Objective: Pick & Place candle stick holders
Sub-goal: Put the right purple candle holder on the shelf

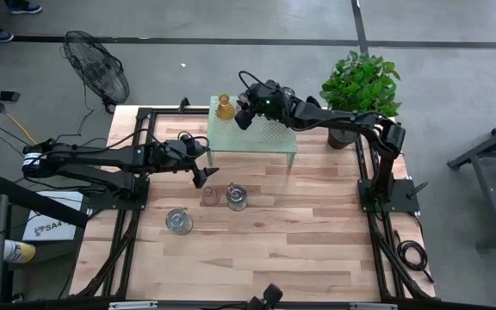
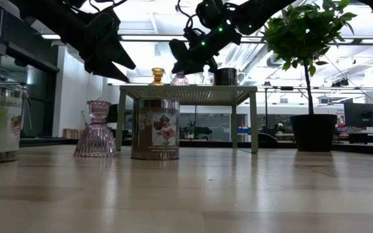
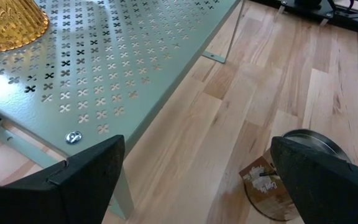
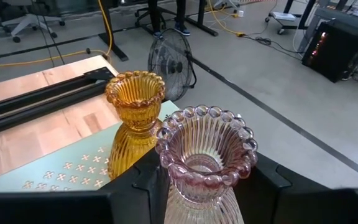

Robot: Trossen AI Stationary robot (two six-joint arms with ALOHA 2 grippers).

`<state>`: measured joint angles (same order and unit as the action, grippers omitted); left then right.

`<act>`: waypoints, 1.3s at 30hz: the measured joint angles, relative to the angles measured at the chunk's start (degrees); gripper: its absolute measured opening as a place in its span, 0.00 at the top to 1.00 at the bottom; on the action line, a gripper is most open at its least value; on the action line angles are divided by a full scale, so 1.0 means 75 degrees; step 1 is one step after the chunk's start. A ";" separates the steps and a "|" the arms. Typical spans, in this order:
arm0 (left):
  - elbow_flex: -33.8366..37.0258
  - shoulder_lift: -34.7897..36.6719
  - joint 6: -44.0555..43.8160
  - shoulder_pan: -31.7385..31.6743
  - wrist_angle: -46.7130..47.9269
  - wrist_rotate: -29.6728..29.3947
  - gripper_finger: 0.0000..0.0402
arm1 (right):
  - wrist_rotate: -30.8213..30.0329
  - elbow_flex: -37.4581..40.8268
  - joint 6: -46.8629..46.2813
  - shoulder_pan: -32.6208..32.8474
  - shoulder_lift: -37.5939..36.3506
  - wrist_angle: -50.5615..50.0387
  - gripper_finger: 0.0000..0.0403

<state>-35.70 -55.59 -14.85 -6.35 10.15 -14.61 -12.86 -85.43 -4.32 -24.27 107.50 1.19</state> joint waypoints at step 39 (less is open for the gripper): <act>0.0000 -0.0003 -0.0254 0.0000 0.0035 0.0012 0.01 | -0.2887 0.0190 -0.2051 0.1210 -0.0157 -0.0482 0.65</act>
<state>-35.70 -55.61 -16.76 -6.35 10.41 -14.52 -34.51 -84.00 -19.70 -15.20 106.32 -2.42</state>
